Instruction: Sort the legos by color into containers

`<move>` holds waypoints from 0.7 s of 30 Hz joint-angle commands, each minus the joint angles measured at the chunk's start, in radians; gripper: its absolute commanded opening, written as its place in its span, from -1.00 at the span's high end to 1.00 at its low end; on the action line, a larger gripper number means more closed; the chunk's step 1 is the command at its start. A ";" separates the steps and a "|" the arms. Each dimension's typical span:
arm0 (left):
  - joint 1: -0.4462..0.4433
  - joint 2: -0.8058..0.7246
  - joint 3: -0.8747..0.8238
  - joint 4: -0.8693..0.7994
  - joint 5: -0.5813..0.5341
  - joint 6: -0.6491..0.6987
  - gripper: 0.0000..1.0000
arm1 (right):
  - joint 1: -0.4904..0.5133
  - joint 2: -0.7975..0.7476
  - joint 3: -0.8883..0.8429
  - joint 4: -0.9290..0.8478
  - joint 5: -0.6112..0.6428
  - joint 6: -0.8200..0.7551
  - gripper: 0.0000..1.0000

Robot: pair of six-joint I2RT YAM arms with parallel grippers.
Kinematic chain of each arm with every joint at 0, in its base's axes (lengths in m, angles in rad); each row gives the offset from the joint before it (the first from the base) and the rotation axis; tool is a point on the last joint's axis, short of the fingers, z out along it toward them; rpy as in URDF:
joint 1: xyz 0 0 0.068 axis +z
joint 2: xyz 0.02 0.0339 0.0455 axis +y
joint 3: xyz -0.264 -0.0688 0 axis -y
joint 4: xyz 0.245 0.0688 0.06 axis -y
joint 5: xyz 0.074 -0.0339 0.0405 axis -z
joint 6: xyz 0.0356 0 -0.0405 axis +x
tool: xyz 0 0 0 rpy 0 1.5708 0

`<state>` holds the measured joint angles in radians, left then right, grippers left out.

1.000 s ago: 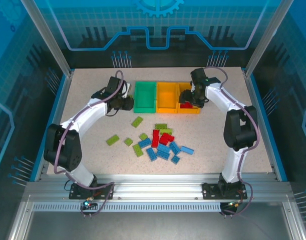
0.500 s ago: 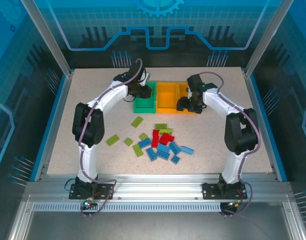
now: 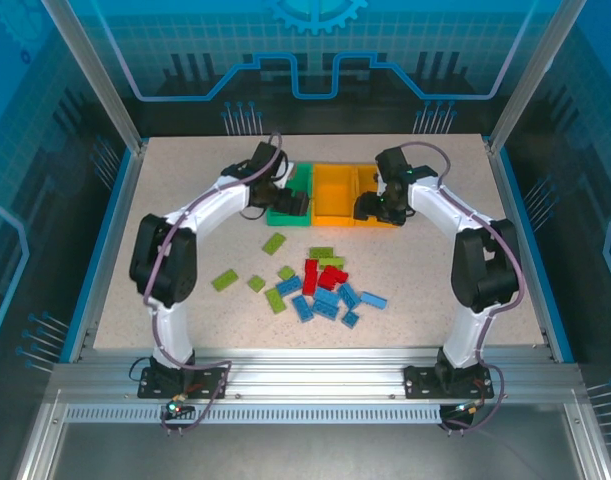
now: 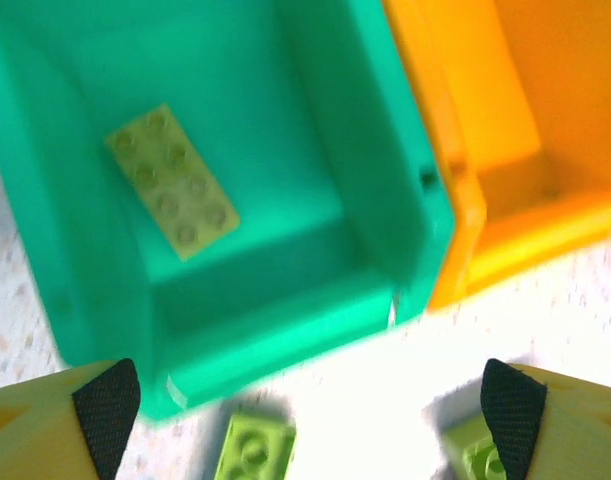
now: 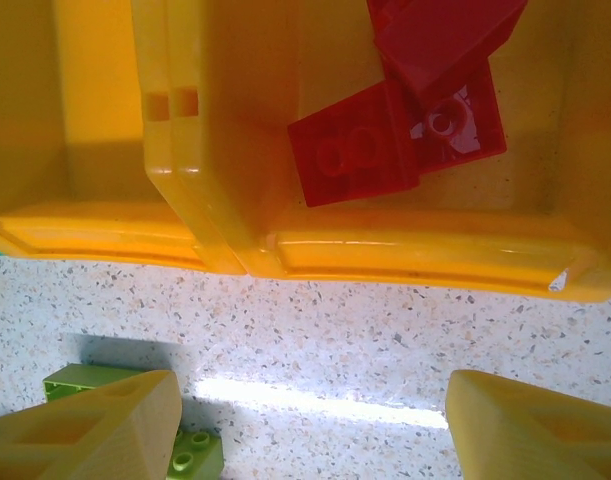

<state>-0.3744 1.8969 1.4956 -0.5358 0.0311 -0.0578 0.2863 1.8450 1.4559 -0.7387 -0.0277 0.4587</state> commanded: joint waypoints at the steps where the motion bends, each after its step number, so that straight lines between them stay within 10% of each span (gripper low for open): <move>1: 0.002 -0.106 -0.165 0.089 -0.031 0.156 -0.88 | -0.007 -0.041 -0.026 -0.001 0.006 -0.020 -0.43; 21: -0.001 0.011 -0.216 0.020 0.034 0.158 -0.59 | -0.007 -0.038 -0.031 -0.014 0.017 -0.009 -0.44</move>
<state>-0.3752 1.8862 1.2461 -0.4671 0.0498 0.0860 0.2863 1.8309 1.4330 -0.7395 -0.0261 0.4538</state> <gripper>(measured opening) 0.799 0.717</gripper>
